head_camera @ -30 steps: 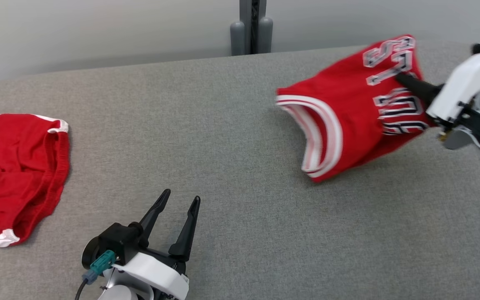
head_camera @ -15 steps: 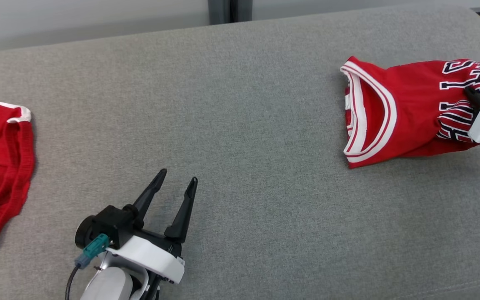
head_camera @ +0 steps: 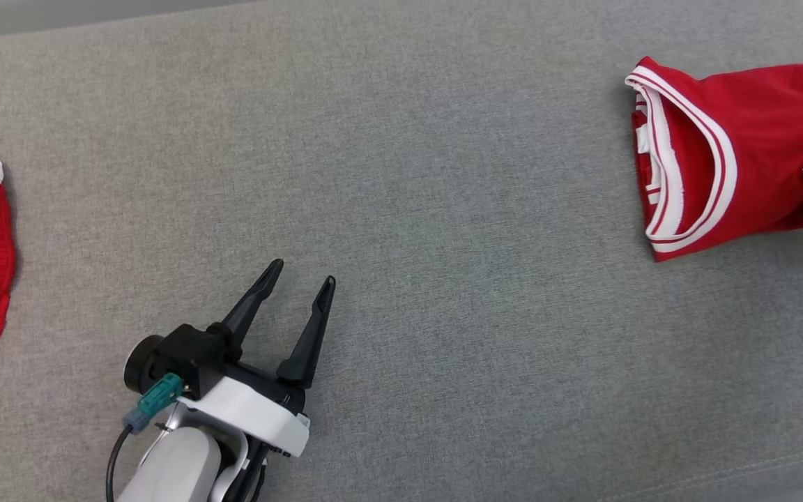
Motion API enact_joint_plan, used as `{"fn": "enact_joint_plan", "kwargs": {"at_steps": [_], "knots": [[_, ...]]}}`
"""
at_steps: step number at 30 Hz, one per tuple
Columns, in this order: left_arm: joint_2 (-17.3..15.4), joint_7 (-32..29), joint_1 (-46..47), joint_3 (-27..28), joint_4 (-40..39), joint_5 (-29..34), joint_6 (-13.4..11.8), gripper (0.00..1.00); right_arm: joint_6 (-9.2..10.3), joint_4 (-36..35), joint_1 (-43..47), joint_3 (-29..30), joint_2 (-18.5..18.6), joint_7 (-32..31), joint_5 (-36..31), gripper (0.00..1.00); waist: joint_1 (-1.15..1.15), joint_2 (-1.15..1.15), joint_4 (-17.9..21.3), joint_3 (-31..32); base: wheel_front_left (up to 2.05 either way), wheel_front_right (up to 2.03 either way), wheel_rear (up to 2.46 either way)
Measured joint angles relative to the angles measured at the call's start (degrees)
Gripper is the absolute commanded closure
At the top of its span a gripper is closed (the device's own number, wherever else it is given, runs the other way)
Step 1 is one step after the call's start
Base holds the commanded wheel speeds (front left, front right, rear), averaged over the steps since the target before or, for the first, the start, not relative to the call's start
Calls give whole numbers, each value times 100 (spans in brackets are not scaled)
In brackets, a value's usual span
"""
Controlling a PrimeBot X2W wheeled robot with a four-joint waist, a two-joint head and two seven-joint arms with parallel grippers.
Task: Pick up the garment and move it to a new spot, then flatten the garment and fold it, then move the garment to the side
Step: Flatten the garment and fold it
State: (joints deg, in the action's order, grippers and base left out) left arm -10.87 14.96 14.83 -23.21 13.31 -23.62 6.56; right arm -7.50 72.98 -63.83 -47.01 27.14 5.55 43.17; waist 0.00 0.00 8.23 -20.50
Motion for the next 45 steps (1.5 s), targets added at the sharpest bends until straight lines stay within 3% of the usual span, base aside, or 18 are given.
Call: {"fn": "enact_joint_plan", "kwargs": {"at_steps": [6, 8, 12, 13, 14, 24, 34, 38, 45], "knots": [[-70, -19, 109, -20, -46, 0, 1, 0, -1, 55, -200, 115, 29, 130, -469, 100, 0, 0, -122, -165, 0, 0, 0], [-77, -25, 122, -26, -54, 0, 0, 0, -1, 67, -200, 271, 177, 63, -592, 95, 0, 0, -181, -208, 0, 0, 0], [-80, -24, 174, -21, -47, -3, 0, 0, 0, 73, -180, 614, 258, 55, -896, 58, 0, 0, -280, -234, 0, 0, 0], [-81, -23, 174, -23, -31, -9, 0, 0, -1, 68, -160, 703, 258, 62, -982, 24, 0, 0, -292, -221, 0, 0, 0], [-81, -23, 174, -23, -31, -9, 0, 0, -1, 68, -160, 703, 258, 62, -982, 0, 0, 0, -292, -221, 0, 0, 0], [-10, -12, 74, -36, 74, -27, -8, 0, 0, 77, -19, 1547, 258, 379, -2163, 0, 0, 0, -260, 146, 0, 0, 0], [48, -4, -209, 43, 98, -69, -110, 0, 0, -14, 2, 2259, -323, 901, -2771, 0, 0, 0, -105, 819, 0, 0, 0], [24, -3, -360, 163, 43, -111, -176, 0, 0, -534, 322, 2448, -433, 936, -2700, 0, 0, 0, -83, 1115, 0, 0, 0], [-60, 2, -620, 470, -135, -141, -361, 0, 0, -2439, 1662, 2929, -325, 944, -2447, 0, 0, 0, -196, 1591, 0, 0, 0]]}}
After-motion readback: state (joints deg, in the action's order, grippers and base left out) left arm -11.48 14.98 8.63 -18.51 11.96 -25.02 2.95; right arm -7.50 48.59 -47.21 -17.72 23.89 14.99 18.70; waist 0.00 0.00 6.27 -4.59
